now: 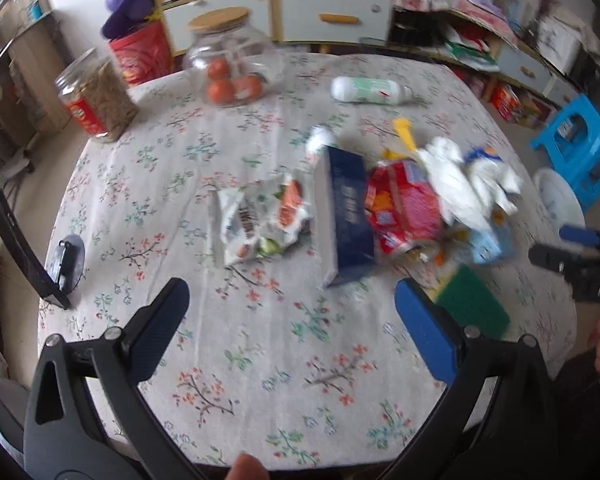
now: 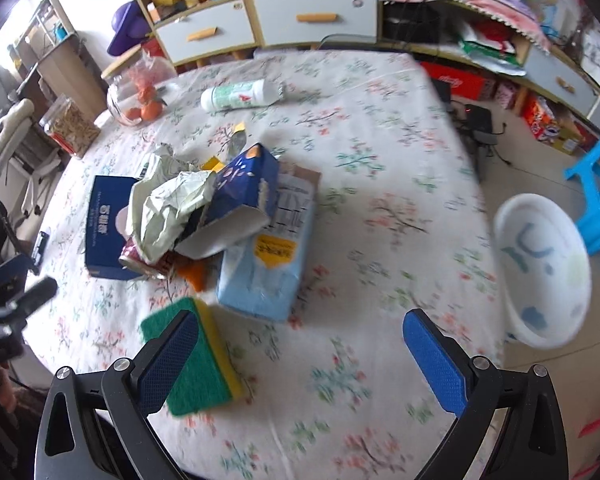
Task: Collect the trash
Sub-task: 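Reach the right gripper to the light-blue milk carton and grasp it, then carry the milk carton with the right gripper over the white bin and release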
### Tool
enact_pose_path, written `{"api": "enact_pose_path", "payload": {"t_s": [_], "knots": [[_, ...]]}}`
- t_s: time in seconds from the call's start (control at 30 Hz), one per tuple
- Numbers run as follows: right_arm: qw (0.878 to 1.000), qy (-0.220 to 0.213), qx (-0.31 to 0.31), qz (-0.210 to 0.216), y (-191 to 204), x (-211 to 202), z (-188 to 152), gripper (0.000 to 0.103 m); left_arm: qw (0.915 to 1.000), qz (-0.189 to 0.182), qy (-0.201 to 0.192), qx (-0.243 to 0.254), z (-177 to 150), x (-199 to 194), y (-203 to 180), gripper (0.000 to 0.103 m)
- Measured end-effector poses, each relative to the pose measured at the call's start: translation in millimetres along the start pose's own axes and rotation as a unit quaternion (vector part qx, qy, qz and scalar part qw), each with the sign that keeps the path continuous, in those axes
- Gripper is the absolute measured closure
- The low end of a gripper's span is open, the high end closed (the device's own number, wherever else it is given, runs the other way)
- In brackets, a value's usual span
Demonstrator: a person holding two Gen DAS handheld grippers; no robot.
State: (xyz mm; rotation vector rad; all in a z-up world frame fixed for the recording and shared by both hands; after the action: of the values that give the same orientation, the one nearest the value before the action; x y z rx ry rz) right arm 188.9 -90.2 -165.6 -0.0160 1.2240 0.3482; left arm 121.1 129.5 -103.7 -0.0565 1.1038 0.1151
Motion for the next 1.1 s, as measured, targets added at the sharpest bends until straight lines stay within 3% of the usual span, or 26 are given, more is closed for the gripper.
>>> {"api": "enact_pose_path", "payload": {"t_s": [0.1, 0.2, 0.37, 0.47, 0.57, 0.77, 0.83, 1.1], "knots": [[1.000, 0.021, 0.009, 0.014, 3.3, 17.8, 2.9, 0.001, 0.9993, -0.020, 0.005, -0.032, 1.7, 15.3, 14.3, 0.001], [0.999, 0.031, 0.011, 0.024, 4.9, 29.3, 9.9, 0.005, 0.9954, -0.080, 0.009, -0.052, 5.5, 20.1, 11.6, 0.009], [0.997, 0.058, 0.025, 0.050, 4.3, 46.7, 11.0, 0.037, 0.9873, -0.144, 0.016, -0.064, 16.0, 25.9, -6.0, 0.022], [0.996, 0.063, 0.027, 0.052, 1.3, 49.1, 9.7, 0.044, 0.9818, -0.180, 0.027, -0.055, 18.9, 32.9, -23.7, 0.032], [0.997, 0.052, 0.024, 0.049, -1.3, 45.1, 11.0, 0.044, 0.9809, -0.183, 0.038, -0.052, 19.9, 42.0, -34.9, 0.042], [0.998, 0.028, 0.025, 0.052, -10.1, 27.4, 9.5, 0.046, 0.9800, -0.185, 0.045, -0.058, 18.1, 44.2, -42.3, 0.083], [0.998, 0.019, 0.029, 0.054, -14.0, 20.7, 9.3, 0.046, 0.9781, -0.196, 0.037, -0.058, 20.1, 37.6, -43.8, 0.091], [0.995, -0.015, 0.068, 0.067, -40.0, -7.7, 8.0, 0.047, 0.9820, -0.179, -0.024, -0.056, 30.7, 4.2, -43.4, 0.095]]}}
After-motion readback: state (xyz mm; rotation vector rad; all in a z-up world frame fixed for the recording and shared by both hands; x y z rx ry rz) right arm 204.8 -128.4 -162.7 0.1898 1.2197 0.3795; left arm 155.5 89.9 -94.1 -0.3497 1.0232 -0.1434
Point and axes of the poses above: each gripper's, at about its wrist camera, not at the fingertips, and x roughly the way its jaws point, y to its left, z to its top, the point moved 10 cm from there along x, roughly the way its jaws point, and after that the axes turned 3 degrees about y, right-handed, at the moved point
